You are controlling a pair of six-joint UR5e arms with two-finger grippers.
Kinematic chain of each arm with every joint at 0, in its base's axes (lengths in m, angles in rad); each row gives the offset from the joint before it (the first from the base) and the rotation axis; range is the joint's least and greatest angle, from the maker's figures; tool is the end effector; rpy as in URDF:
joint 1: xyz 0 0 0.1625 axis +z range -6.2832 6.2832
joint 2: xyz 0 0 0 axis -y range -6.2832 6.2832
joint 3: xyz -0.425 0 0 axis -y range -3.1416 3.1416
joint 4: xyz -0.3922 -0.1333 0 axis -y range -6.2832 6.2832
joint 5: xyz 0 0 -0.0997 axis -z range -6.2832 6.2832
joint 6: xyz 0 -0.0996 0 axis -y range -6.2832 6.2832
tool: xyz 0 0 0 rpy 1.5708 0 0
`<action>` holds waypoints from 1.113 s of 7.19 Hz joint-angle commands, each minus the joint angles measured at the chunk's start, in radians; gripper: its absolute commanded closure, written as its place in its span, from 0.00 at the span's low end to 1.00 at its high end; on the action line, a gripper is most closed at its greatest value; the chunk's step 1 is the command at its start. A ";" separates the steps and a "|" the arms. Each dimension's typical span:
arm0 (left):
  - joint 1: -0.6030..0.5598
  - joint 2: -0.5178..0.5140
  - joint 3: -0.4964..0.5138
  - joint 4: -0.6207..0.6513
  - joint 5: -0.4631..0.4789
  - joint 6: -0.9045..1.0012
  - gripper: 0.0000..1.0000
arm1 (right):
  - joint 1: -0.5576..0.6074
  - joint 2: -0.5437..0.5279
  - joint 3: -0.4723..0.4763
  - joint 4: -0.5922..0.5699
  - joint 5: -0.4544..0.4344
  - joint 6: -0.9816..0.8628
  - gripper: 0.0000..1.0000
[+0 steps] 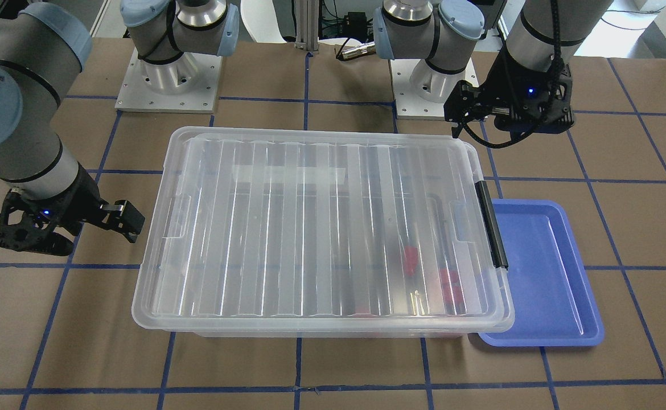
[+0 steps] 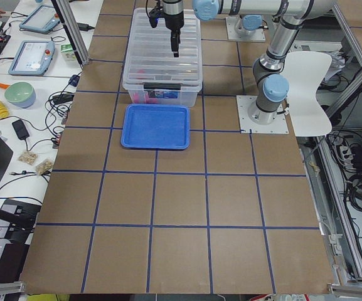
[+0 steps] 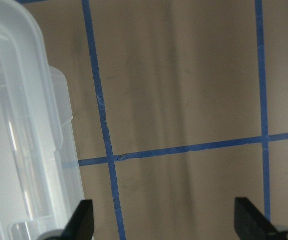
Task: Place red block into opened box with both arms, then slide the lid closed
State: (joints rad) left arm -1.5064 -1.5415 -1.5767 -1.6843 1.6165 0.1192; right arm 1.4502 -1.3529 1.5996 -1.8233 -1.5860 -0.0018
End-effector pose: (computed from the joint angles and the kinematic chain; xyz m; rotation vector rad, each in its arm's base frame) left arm -0.0982 -0.4773 0.4884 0.0882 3.0997 0.1457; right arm 0.0620 -0.5842 0.3827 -0.1856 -3.1205 0.0076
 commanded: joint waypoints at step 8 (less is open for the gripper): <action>0.002 -0.005 0.001 0.002 -0.009 -0.009 0.00 | 0.179 -0.118 -0.191 0.325 0.015 0.088 0.00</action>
State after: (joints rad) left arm -1.5047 -1.5440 -1.5767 -1.6840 1.6114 0.1168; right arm 1.6030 -1.4763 1.4053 -1.4917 -1.5747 0.0728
